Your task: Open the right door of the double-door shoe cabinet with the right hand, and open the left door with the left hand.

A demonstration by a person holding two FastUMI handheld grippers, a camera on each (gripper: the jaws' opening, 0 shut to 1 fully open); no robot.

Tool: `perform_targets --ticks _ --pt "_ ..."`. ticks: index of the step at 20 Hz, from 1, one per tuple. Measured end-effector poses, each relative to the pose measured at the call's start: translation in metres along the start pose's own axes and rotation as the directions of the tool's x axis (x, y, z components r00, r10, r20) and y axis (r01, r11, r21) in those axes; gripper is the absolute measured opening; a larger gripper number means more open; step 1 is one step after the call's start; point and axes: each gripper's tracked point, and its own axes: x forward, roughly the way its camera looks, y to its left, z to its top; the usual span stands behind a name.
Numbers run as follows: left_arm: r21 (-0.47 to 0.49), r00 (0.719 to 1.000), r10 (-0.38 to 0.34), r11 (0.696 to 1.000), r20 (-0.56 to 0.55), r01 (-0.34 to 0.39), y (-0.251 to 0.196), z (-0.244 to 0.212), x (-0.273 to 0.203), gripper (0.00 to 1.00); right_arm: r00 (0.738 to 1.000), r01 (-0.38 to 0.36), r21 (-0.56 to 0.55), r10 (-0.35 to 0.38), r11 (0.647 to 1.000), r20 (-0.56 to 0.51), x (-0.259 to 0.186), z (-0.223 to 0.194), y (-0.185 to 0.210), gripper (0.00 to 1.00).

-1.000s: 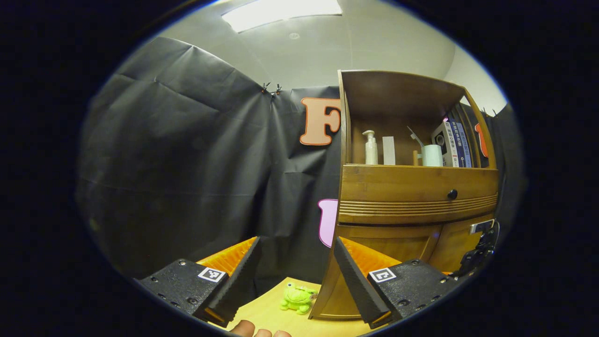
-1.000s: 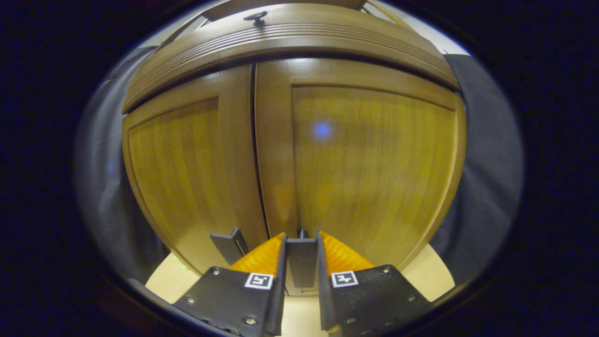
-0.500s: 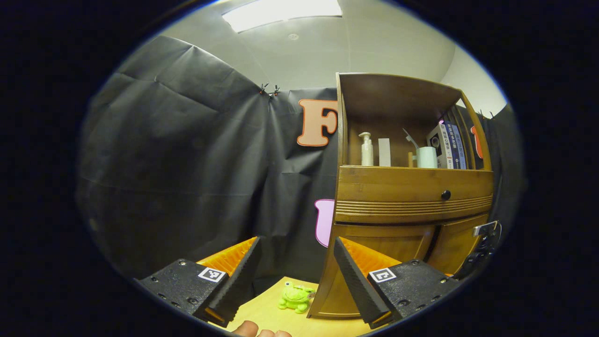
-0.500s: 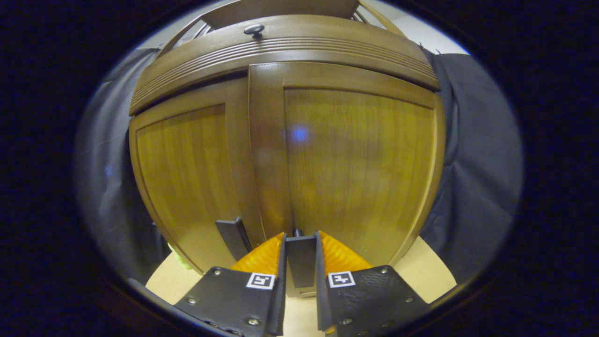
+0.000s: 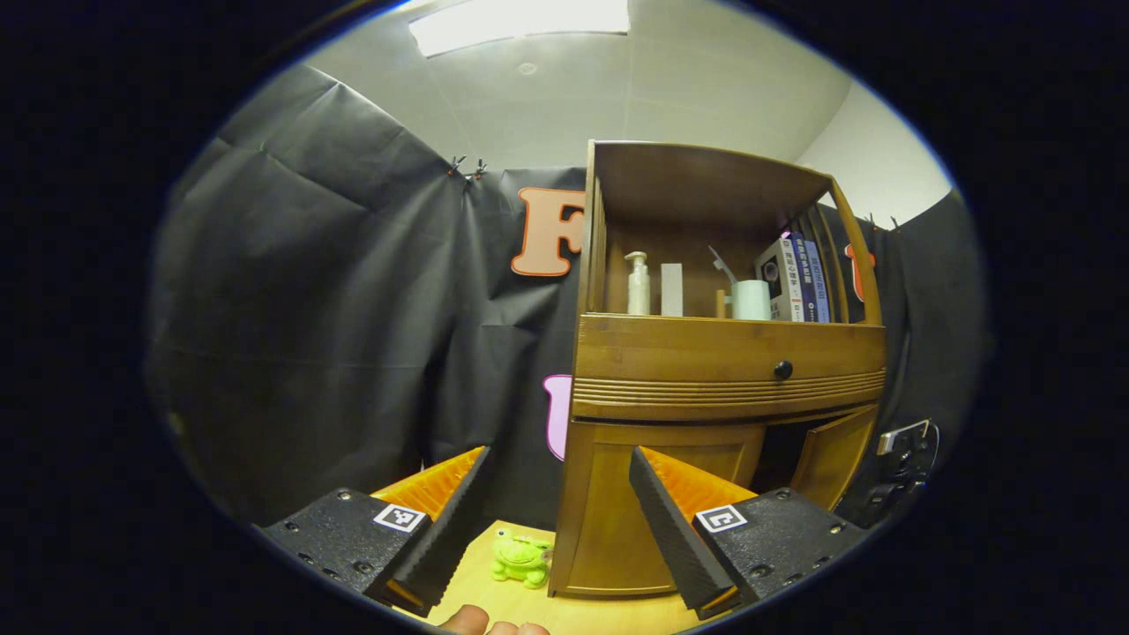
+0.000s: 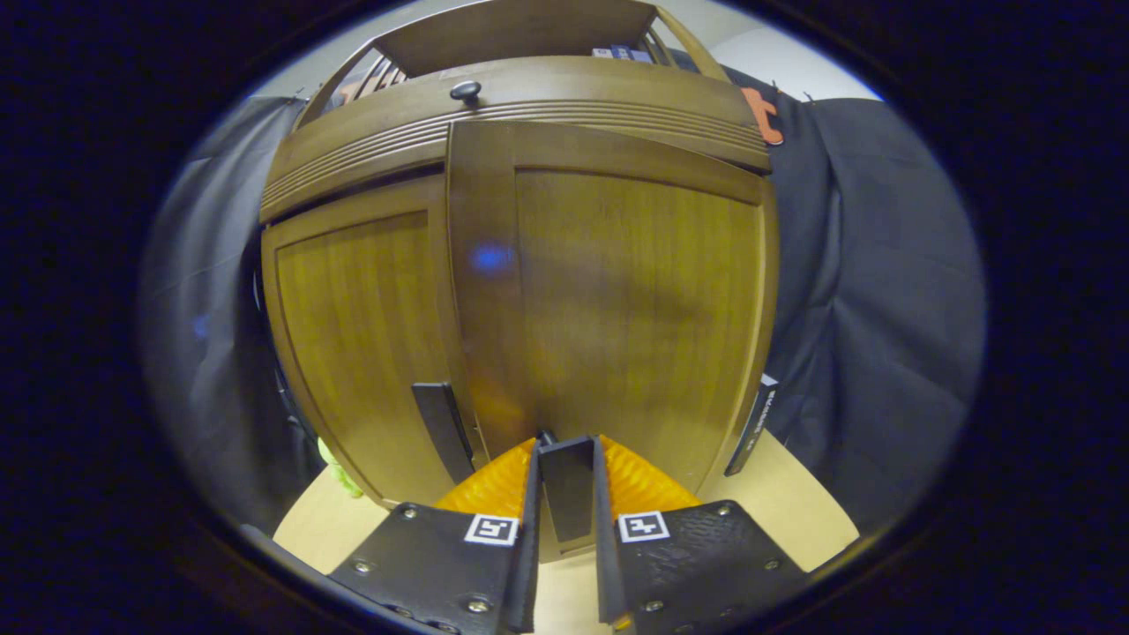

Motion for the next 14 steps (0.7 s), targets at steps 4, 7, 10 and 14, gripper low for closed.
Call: perform_targets --ticks 4,7,10,14 --pt "-0.006 0.998 -0.057 0.998 -0.008 0.057 -0.02 -0.003 0.001 0.92 1.0 0.004 0.006 -0.004 1.0 0.005 -0.011 0.0 -0.008 0.25" --pt "-0.016 0.995 -0.101 0.995 -0.018 0.1 -0.037 -0.008 0.001 0.92 1.0 0.012 0.008 -0.012 1.0 0.006 -0.021 -0.001 -0.016 0.25" --pt "-0.025 0.989 -0.145 0.989 -0.026 0.144 -0.055 -0.011 0.002 0.92 1.0 0.028 0.004 -0.028 1.0 0.01 -0.032 -0.003 -0.025 0.25" --pt "-0.041 0.98 -0.198 0.98 -0.036 0.196 -0.078 -0.019 0.002 0.92 0.998 0.062 0.025 -0.063 0.998 0.007 -0.047 -0.006 -0.043 0.25"
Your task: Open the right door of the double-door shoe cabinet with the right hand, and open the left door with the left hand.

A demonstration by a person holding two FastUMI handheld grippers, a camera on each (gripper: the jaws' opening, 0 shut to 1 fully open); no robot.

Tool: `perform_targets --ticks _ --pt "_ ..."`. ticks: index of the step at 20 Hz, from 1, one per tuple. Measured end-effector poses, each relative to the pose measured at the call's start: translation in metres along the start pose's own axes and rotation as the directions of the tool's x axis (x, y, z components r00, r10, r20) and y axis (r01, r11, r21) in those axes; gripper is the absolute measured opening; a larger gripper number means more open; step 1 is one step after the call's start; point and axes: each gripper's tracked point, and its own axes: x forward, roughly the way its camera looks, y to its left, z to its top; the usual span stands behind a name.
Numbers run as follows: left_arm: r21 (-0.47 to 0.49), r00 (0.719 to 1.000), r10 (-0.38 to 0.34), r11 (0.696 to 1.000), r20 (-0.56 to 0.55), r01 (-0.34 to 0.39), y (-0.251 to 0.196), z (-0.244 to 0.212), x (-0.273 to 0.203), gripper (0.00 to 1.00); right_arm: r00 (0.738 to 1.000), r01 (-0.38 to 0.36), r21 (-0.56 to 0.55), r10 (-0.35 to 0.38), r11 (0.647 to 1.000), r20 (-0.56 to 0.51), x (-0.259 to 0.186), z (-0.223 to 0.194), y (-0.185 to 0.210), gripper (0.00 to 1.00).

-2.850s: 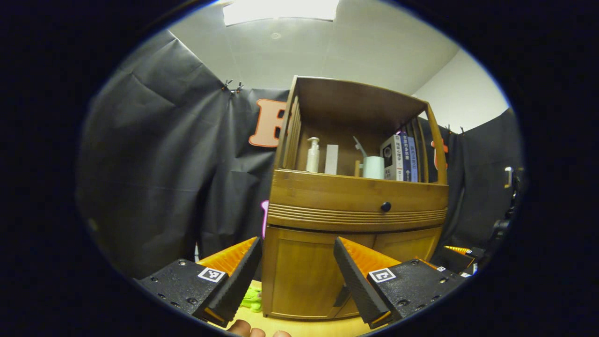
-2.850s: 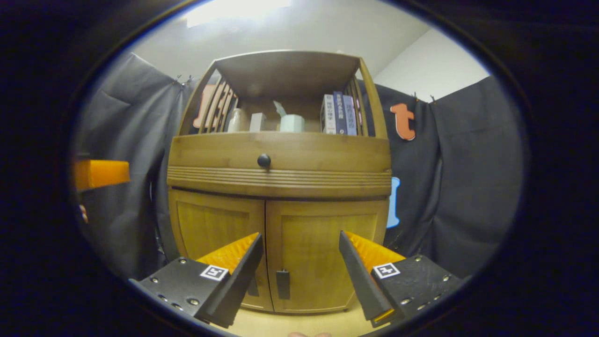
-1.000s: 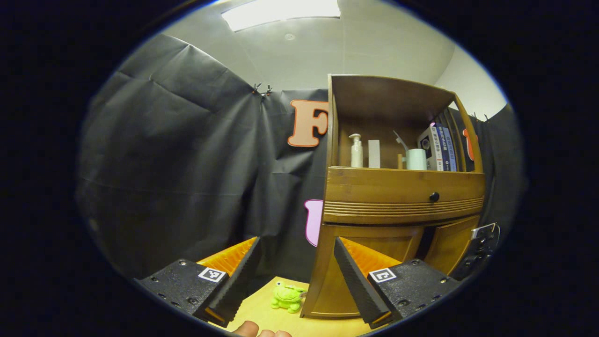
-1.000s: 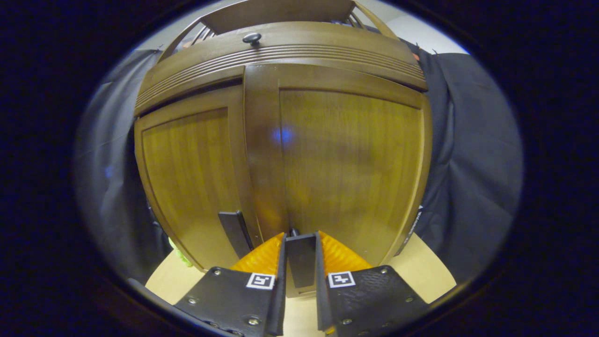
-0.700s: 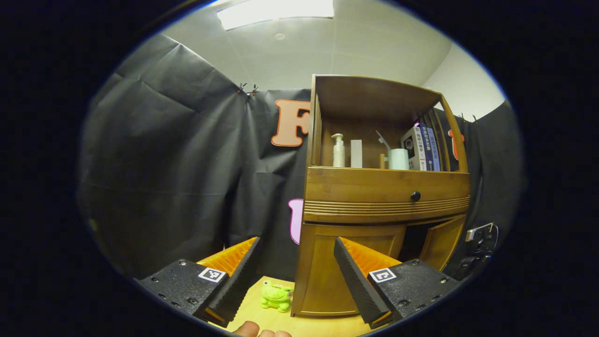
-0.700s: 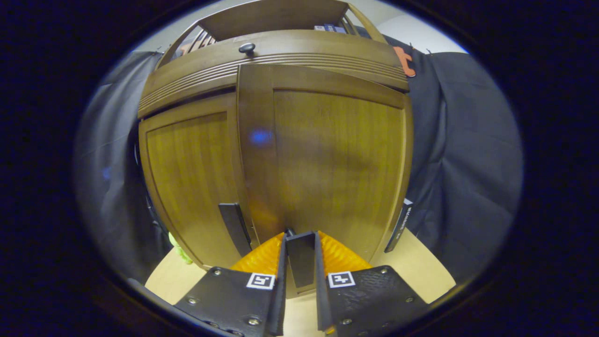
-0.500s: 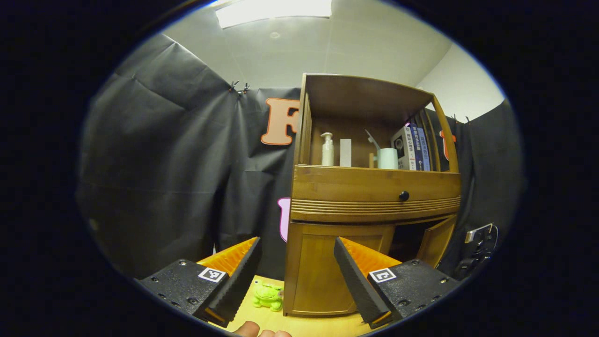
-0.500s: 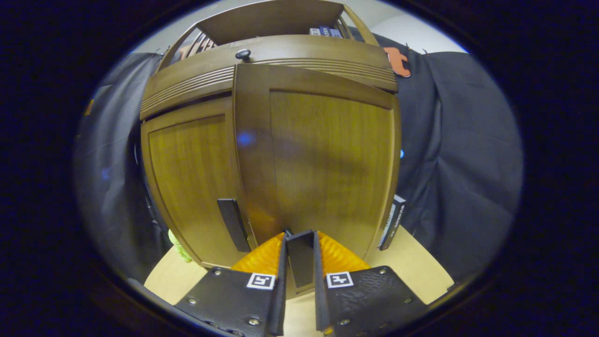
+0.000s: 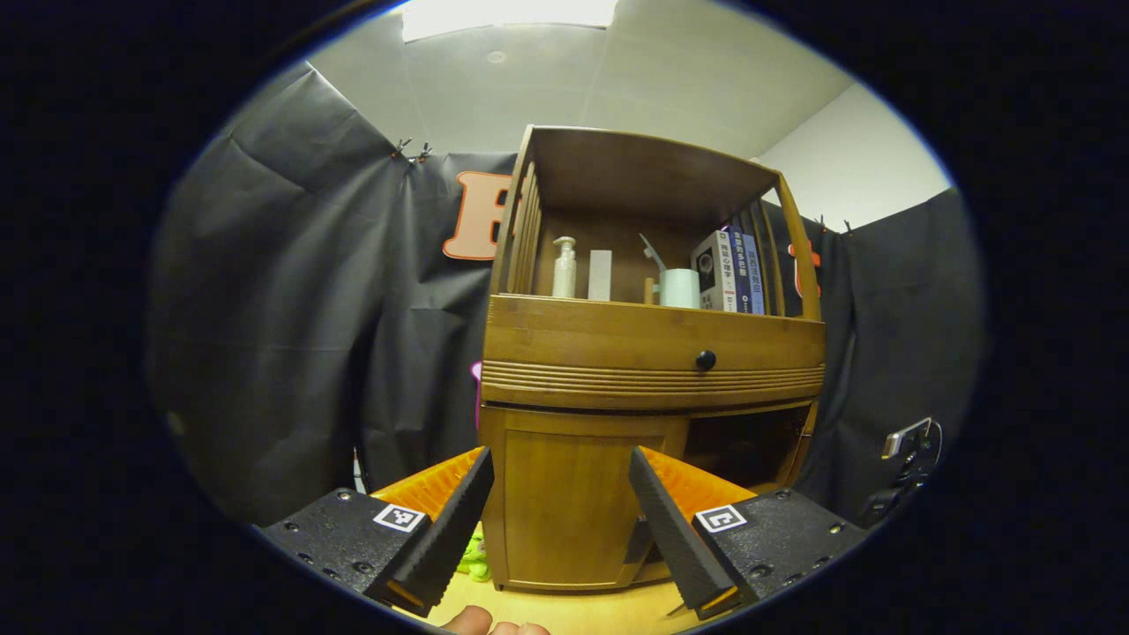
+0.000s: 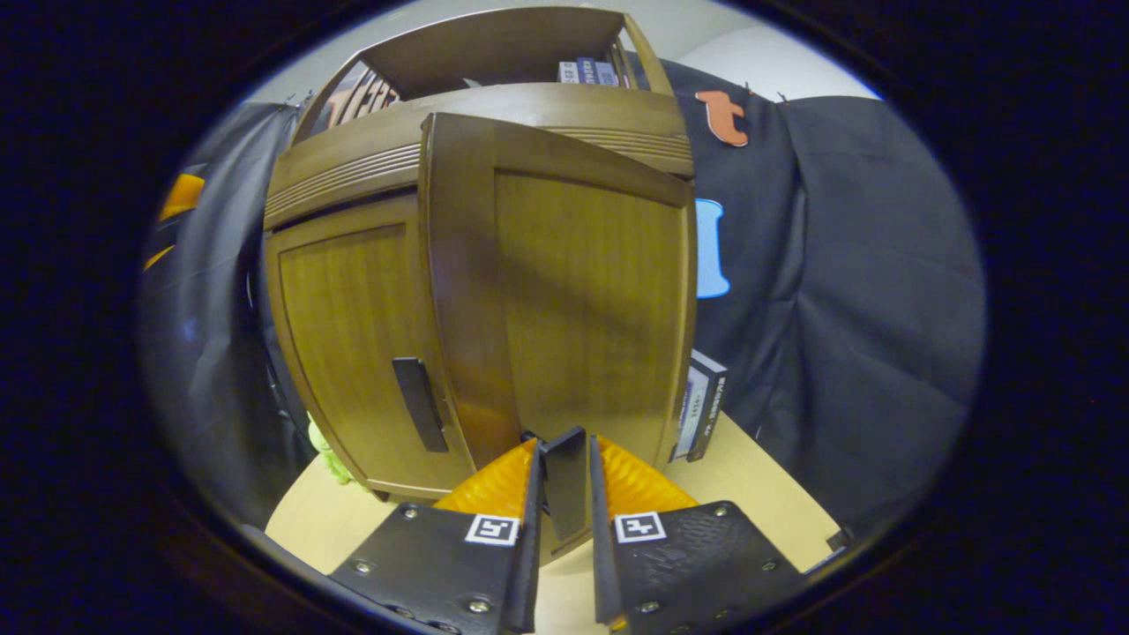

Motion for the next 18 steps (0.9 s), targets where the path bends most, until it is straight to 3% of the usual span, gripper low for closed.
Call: perform_targets --ticks 6,15,16,18 --pt "-0.025 0.997 -0.074 0.997 -0.01 0.074 -0.029 -0.007 0.006 0.92 0.997 0.078 0.018 -0.078 0.997 -0.001 -0.018 -0.001 -0.033 0.25" --pt "-0.067 0.992 -0.125 0.99 -0.015 0.123 -0.053 -0.013 0.01 0.92 0.981 0.195 0.011 -0.195 0.981 -0.001 -0.039 -0.006 -0.084 0.25" --pt "-0.071 0.992 -0.129 0.989 -0.017 0.127 -0.055 -0.014 0.01 0.96 0.976 0.217 0.005 -0.217 0.976 -0.001 -0.043 -0.007 -0.091 0.25" --pt "-0.078 0.99 -0.137 0.988 -0.021 0.135 -0.06 -0.016 0.01 0.92 0.968 0.252 0.007 -0.252 0.968 -0.006 -0.046 -0.008 -0.109 0.25"
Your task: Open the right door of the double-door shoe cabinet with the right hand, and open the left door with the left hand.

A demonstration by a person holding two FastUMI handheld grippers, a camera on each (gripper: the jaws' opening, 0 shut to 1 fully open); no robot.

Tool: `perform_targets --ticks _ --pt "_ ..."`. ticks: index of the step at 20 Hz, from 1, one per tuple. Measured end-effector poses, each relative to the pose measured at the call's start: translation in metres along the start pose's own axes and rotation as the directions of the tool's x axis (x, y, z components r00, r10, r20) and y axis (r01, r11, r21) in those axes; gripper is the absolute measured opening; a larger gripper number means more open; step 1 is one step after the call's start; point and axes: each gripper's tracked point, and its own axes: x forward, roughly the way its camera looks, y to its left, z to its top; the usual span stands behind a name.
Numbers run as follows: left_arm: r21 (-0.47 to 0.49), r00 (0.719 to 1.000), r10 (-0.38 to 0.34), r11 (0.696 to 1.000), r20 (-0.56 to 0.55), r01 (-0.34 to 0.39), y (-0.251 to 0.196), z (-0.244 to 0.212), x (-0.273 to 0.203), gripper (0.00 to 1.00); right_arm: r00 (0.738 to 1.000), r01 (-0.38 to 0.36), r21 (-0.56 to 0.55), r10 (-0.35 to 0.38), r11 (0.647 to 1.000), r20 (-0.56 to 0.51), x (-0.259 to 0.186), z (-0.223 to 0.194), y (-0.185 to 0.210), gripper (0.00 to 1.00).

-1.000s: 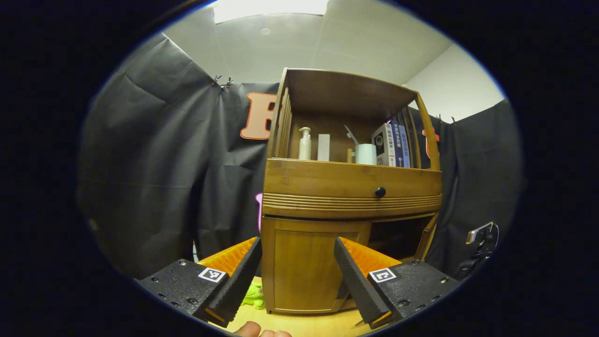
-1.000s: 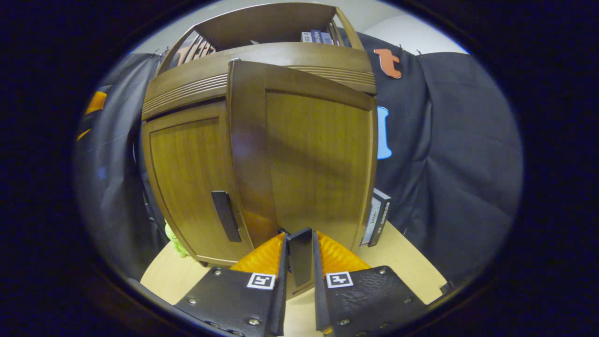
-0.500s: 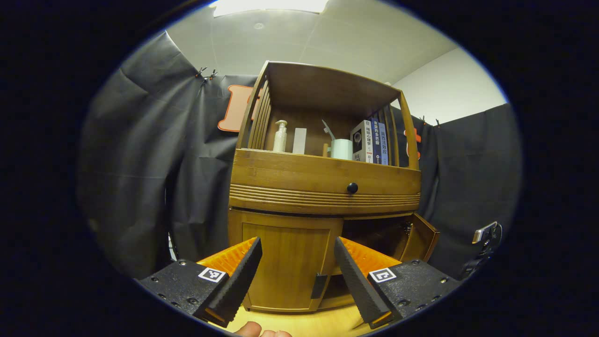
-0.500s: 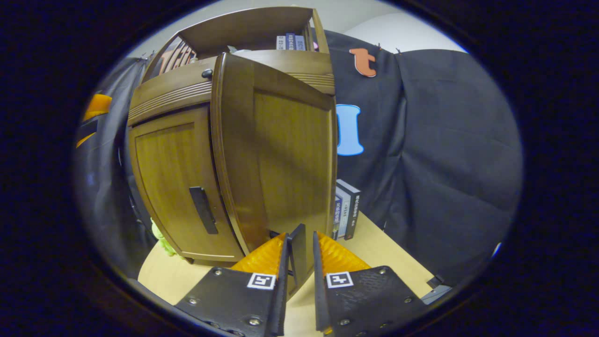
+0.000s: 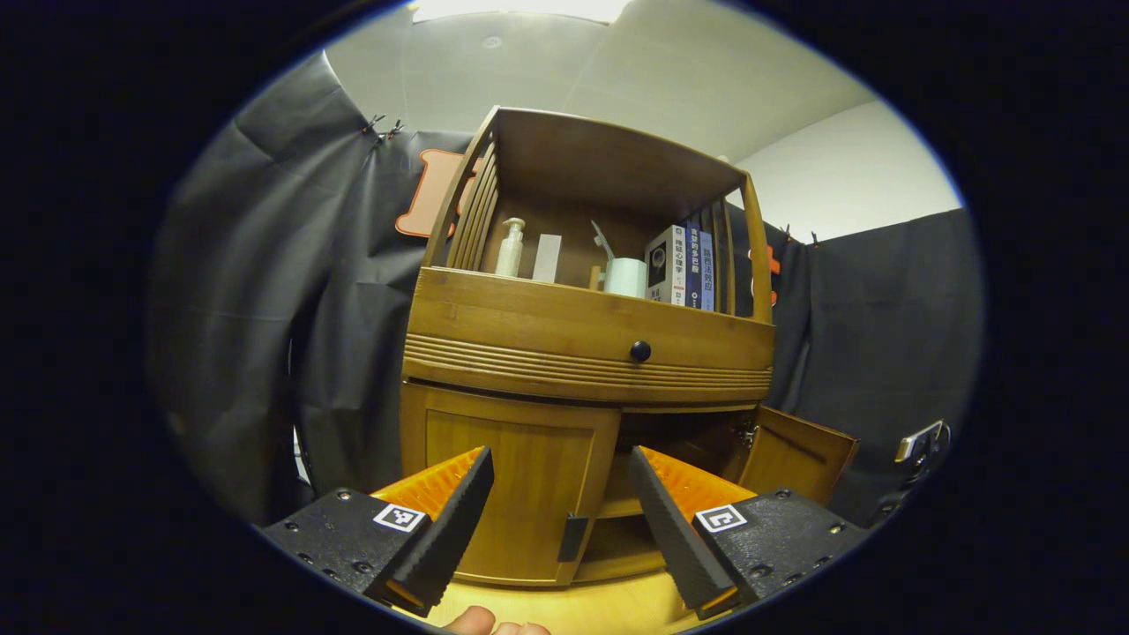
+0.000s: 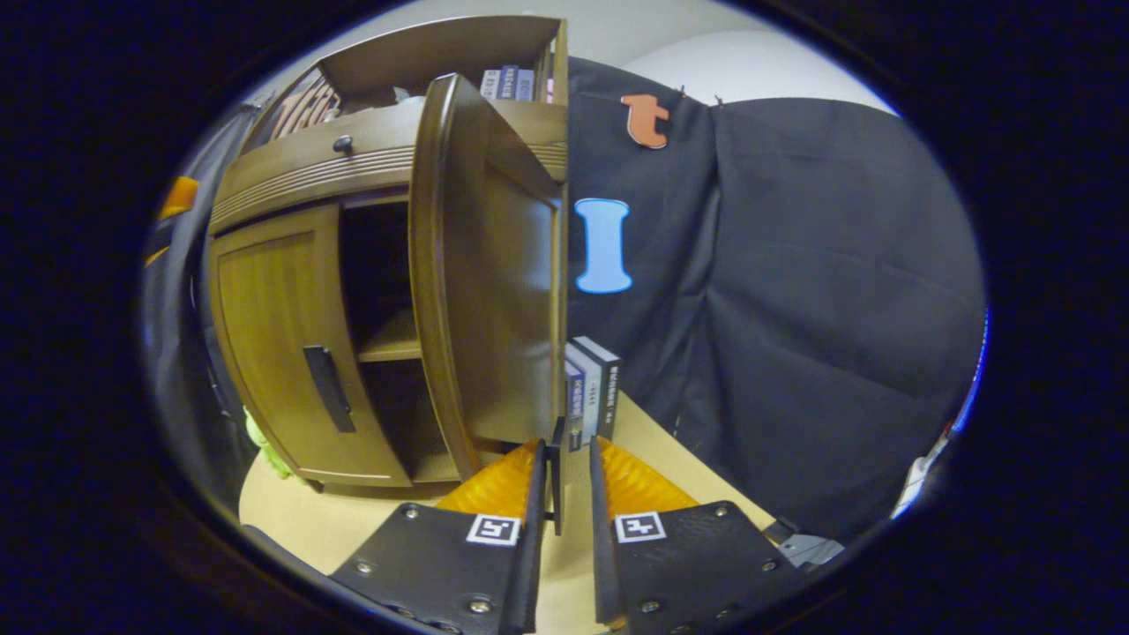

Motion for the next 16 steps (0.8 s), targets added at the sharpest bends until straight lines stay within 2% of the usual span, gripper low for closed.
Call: perform_targets --ticks 1,5,7,8,9,12,14,16 --pt "-0.003 1.0 -0.004 1.0 -0.002 0.004 -0.002 -0.001 0.001 0.95 1.0 0.012 0.008 -0.012 1.0 -0.005 0.002 -0.001 -0.009 0.25" --pt "-0.008 1.0 -0.015 1.0 -0.01 0.015 -0.009 -0.006 0.002 0.95 1.0 0.023 0.04 -0.022 0.999 -0.017 0.003 -0.002 -0.031 0.22" --pt "0.0 1.0 -0.01 1.0 -0.019 0.01 -0.009 -0.01 0.003 0.96 0.999 0.032 0.027 -0.032 0.999 -0.012 0.004 -0.001 -0.04 0.22" --pt "0.003 1.0 -0.007 1.0 -0.023 0.007 -0.009 -0.012 0.004 0.92 0.999 0.04 0.017 -0.04 0.999 -0.009 0.005 0.0 -0.044 0.22" --pt "0.006 1.0 -0.003 1.0 -0.031 0.003 -0.008 -0.015 0.005 0.95 0.999 0.043 0.011 -0.043 0.999 -0.009 0.006 0.0 -0.047 0.22" --pt "-0.003 0.997 0.006 1.0 -0.077 -0.006 -0.005 -0.028 0.009 0.95 0.998 0.056 -0.001 -0.056 0.998 -0.017 0.006 0.001 -0.055 0.22" --pt "-0.022 0.995 0.005 1.0 -0.099 -0.008 -0.004 -0.035 0.011 0.99 0.995 0.095 -0.03 -0.095 0.995 -0.004 0.005 0.004 -0.066 0.22" --pt "-0.029 0.993 0.006 1.0 -0.121 -0.01 -0.002 -0.043 0.016 0.96 0.986 0.166 -0.06 -0.164 0.984 0.034 0.001 0.013 -0.086 0.22"
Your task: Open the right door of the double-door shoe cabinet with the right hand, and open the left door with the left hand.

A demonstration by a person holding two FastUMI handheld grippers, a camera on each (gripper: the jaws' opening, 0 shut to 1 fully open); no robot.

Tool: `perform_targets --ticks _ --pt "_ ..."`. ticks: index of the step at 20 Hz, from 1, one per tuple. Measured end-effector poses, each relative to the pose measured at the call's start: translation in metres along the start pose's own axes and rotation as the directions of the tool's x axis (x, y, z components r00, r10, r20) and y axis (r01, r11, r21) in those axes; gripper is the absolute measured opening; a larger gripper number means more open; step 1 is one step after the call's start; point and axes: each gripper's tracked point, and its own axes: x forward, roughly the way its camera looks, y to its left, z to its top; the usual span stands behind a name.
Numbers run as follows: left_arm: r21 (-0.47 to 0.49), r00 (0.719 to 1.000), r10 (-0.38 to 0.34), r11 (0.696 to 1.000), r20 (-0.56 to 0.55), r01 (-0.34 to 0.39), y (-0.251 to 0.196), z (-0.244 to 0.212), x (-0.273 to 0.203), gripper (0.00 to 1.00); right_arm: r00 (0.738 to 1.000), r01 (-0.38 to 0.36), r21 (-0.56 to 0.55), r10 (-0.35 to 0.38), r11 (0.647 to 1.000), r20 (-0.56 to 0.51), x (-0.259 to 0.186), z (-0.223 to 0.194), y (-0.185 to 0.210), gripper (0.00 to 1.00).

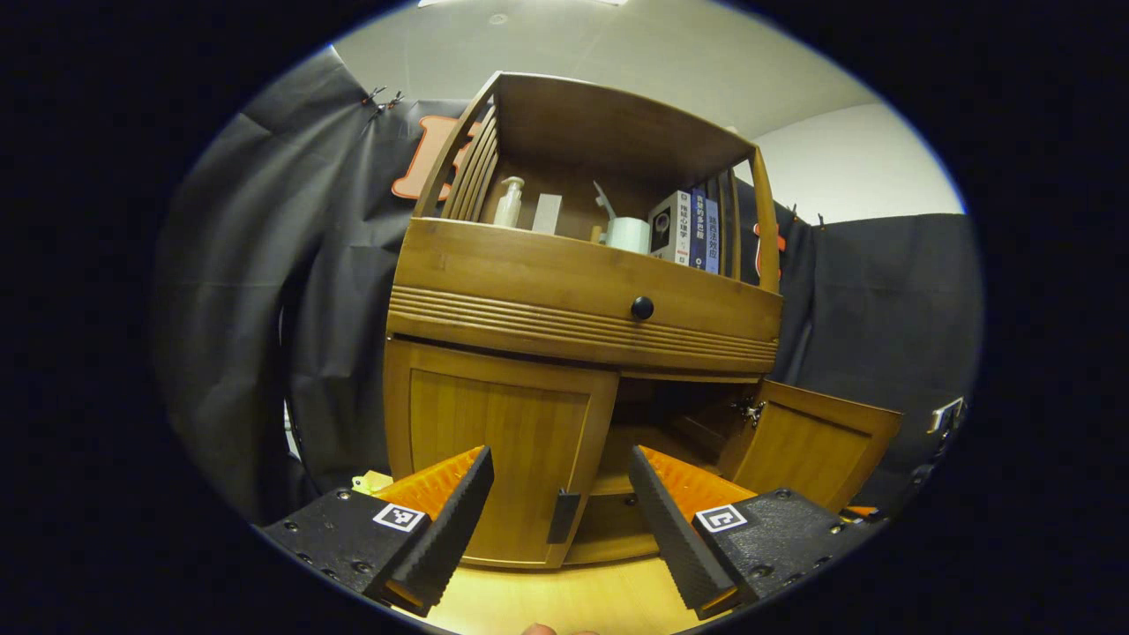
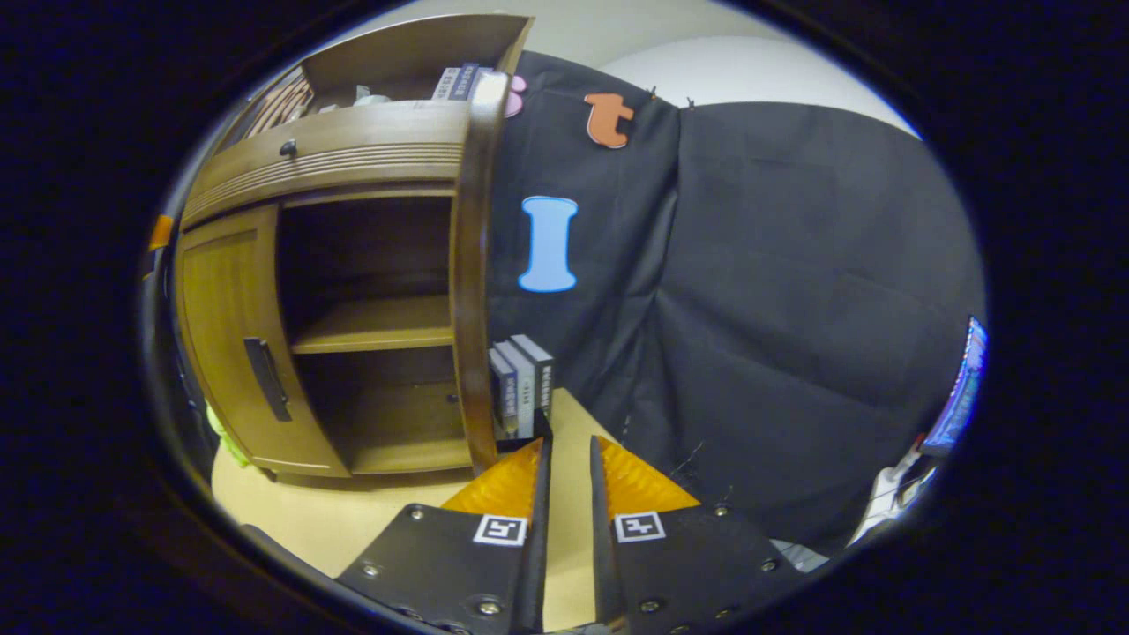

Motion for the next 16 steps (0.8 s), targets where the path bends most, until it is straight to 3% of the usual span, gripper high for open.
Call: perform_targets --ticks 3,4,5,9,12,16 --pt "-0.025 0.999 -0.007 1.0 -0.043 0.006 0.0 -0.014 0.008 0.96 0.997 0.077 -0.03 -0.076 0.997 0.033 0.002 0.009 -0.026 0.22" --pt "-0.033 0.998 -0.012 0.999 -0.054 0.01 -0.001 -0.018 0.012 0.92 0.996 0.082 -0.024 -0.081 0.996 0.037 0.002 0.011 -0.031 0.22" --pt "-0.036 0.998 -0.013 0.999 -0.063 0.011 -0.001 -0.023 0.016 0.96 0.997 0.065 -0.004 -0.065 0.998 0.042 0.0 0.014 -0.03 0.22" --pt "-0.014 0.993 -0.013 1.0 -0.113 0.012 0.003 -0.046 0.037 0.91 0.995 0.044 0.03 -0.046 0.999 0.091 -0.016 0.035 -0.026 0.22" --pt "-0.002 0.982 -0.028 1.0 -0.185 0.028 0.003 -0.074 0.058 0.96 0.988 0.01 0.031 -0.015 0.999 0.155 -0.036 0.06 -0.013 0.22" --pt "0.005 0.968 -0.035 0.999 -0.249 0.037 0.003 -0.106 0.085 0.92 0.976 -0.019 0.052 0.007 0.998 0.216 -0.062 0.085 -0.012 0.22"
